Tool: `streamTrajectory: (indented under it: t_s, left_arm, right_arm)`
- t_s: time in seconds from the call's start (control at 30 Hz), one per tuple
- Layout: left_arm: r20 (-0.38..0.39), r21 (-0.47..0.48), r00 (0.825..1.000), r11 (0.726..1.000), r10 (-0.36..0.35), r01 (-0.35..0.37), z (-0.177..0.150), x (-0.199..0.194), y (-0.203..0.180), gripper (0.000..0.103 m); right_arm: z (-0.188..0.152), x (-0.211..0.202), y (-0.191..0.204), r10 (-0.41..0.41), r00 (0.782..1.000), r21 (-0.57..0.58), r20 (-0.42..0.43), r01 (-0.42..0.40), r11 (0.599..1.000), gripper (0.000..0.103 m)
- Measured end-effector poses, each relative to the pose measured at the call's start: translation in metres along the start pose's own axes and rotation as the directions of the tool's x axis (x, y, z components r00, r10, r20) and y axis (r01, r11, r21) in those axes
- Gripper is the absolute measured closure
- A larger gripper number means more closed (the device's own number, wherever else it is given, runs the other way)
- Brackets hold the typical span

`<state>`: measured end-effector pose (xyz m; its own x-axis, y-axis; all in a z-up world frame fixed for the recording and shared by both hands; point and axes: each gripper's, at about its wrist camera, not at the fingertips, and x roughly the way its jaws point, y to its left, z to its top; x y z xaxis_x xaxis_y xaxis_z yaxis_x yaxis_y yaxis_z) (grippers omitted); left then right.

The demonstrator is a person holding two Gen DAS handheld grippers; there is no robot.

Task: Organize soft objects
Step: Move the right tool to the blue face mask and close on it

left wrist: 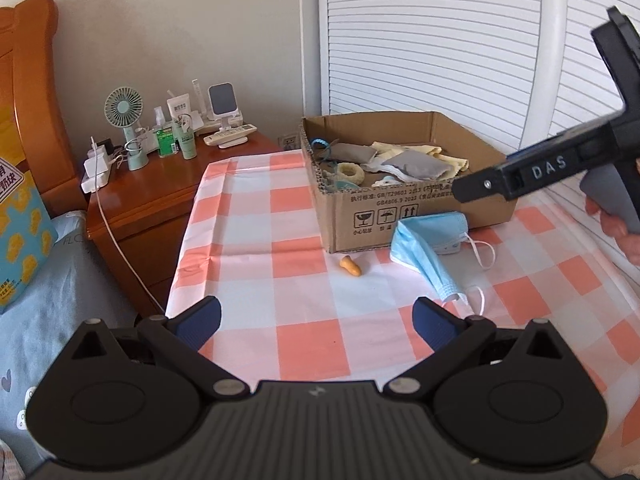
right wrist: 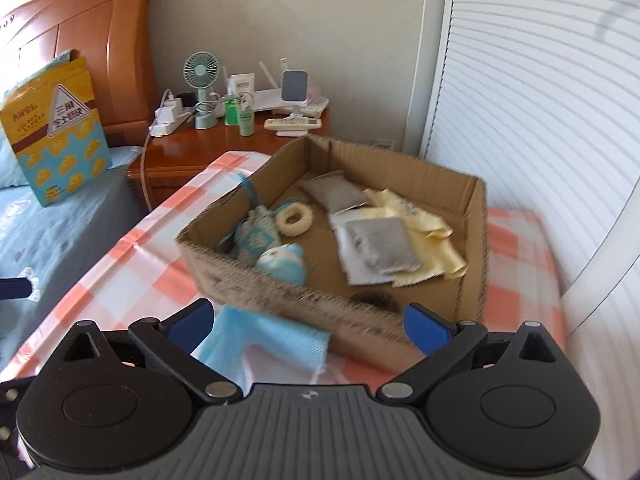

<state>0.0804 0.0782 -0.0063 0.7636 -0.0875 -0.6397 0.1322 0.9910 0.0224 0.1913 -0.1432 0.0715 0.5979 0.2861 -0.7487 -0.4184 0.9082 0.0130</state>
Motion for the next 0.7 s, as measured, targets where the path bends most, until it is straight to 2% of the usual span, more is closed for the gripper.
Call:
streamTrajectory:
  t_s: [0.2, 0.27, 0.47, 0.6, 0.7]
  left_arm:
    - [-0.009, -0.016, 1.000, 1.000, 0.017, -0.017, -0.004, 0.000, 0.007, 0.001]
    - [-0.014, -0.015, 1.000, 1.000, 0.019, -0.020, -0.005, 0.000, 0.008, 0.001]
    - [-0.031, -0.011, 0.999, 1.000, 0.023, -0.023, -0.006, 0.004, 0.008, 0.001]
    - [-0.037, -0.006, 0.999, 1.000, 0.019, -0.019, -0.007, 0.007, 0.008, 0.001]
    - [-0.048, -0.002, 0.999, 1.000, 0.011, -0.011, -0.006, 0.013, 0.007, 0.001]
  right_arm:
    - [-0.018, 0.016, 0.029, 0.051, 0.998, 0.035, -0.030, -0.050, 0.998, 0.000]
    - [-0.023, 0.025, 0.039, 0.044, 0.998, 0.034, -0.041, -0.043, 0.999, 0.000]
    - [-0.040, 0.062, 0.053, -0.062, 0.995, 0.037, -0.079, 0.065, 0.997, 0.000]
    - [-0.051, 0.078, 0.040, -0.130, 0.985, 0.076, -0.113, 0.139, 0.987, 0.000]
    - [-0.060, 0.079, 0.025, -0.149, 0.979, 0.109, -0.139, 0.165, 0.980, 0.000]
